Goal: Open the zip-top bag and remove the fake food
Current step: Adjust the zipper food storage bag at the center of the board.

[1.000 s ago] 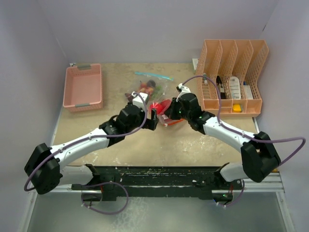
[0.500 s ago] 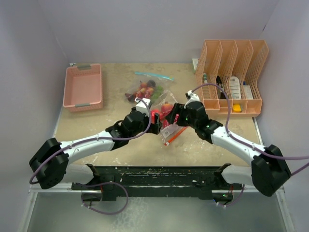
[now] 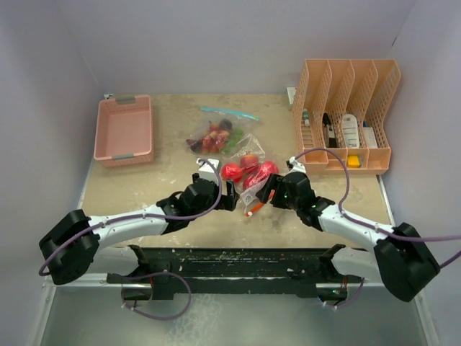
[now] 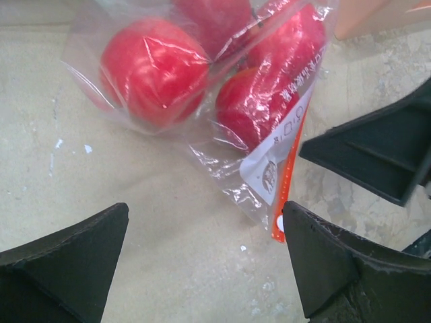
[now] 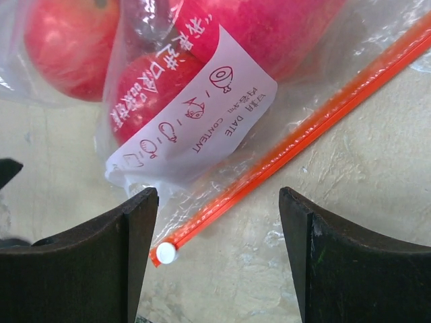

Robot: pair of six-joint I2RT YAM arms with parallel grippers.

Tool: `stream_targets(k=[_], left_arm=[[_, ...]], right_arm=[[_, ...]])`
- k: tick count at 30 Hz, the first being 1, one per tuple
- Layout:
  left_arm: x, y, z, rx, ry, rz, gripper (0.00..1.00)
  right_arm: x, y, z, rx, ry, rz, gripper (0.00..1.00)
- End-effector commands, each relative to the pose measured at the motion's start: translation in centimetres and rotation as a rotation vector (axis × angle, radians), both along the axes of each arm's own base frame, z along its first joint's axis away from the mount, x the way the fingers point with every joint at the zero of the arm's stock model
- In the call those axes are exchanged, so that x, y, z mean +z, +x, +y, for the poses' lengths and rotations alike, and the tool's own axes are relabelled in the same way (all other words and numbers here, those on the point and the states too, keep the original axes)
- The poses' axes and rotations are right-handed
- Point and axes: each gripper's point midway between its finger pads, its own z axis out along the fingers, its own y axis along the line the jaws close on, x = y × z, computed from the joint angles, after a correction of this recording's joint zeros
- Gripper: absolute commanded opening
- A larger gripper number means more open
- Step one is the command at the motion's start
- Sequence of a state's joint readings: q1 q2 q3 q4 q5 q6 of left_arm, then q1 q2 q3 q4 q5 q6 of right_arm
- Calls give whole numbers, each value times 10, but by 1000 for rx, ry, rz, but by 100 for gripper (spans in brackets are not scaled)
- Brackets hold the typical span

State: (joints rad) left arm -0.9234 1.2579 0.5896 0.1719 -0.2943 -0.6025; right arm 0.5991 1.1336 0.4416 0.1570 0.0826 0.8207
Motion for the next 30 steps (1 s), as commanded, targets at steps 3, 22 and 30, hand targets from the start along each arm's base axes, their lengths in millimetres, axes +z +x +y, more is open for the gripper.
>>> stream_targets(k=[3,22,30], left_arm=[[-5,-29,-26,69,-126,36,99],[-35,-3,-75,184,-427,181,65],[-18,3,-110,67,-477,160,40]], right_arm=[[-1,13,21,56,38,-17,75],[31,-2,-3,36,5,-84,74],[32,-4,-8,22,-14,-83,72]])
